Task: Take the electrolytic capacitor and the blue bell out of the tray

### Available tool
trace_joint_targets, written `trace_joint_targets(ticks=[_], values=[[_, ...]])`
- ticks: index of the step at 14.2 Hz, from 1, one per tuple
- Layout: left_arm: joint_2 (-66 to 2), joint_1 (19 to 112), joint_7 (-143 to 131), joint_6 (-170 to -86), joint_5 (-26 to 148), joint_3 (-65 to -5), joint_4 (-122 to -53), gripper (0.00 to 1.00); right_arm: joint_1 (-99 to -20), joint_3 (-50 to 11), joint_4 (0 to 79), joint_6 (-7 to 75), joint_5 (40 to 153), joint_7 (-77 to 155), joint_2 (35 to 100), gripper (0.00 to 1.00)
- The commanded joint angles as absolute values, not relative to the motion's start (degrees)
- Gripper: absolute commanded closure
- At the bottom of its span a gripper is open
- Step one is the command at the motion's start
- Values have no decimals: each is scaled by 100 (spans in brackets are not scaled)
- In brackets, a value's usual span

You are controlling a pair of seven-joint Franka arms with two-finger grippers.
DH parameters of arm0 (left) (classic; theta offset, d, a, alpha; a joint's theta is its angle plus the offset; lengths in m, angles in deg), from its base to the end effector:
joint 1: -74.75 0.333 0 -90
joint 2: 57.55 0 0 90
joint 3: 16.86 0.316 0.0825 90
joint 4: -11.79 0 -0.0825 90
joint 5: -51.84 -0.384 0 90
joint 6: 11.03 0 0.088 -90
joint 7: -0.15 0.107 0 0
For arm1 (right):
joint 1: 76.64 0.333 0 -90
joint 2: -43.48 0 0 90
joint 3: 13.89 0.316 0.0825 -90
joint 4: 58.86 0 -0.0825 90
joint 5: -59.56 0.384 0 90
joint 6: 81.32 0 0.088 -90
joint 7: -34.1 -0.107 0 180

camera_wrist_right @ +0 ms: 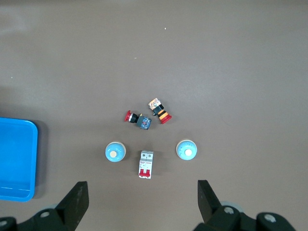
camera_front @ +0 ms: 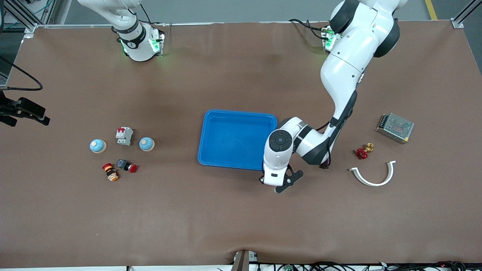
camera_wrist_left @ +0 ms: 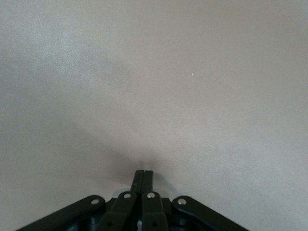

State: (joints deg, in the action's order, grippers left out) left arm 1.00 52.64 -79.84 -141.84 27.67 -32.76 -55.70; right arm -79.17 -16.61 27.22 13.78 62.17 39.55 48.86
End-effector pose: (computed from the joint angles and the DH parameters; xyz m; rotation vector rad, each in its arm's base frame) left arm 0.6520 -0.4146 0.1860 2.9374 0.9365 0.2376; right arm 0.5904 -0.0484 0.6115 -3.1049 -0.0019 -0.1043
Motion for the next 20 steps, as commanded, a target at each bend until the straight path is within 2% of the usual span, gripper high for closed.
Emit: trace_joint_targets(ticks=[1,7,12,20], values=[[240,5155,-7991,-14094,2873,-3180,-5298,100,-7936,-1617,2789,1457,6211,3832,4822,0],[-7,5164,-7921,-13399,2908,-3251,-5386,100,-7945,-1617,3088,1651,6211,3824,4708,0],[-24,5155,-7982,-13232,2917,-3479,-5395,100,-7936,-1608,3000,1554,6228,3841,4769,0],[-112,5102,-8079,-13223,2996,-3488,-5633,100,-7954,-1617,2991,1545,6237,3815,4761,0]])
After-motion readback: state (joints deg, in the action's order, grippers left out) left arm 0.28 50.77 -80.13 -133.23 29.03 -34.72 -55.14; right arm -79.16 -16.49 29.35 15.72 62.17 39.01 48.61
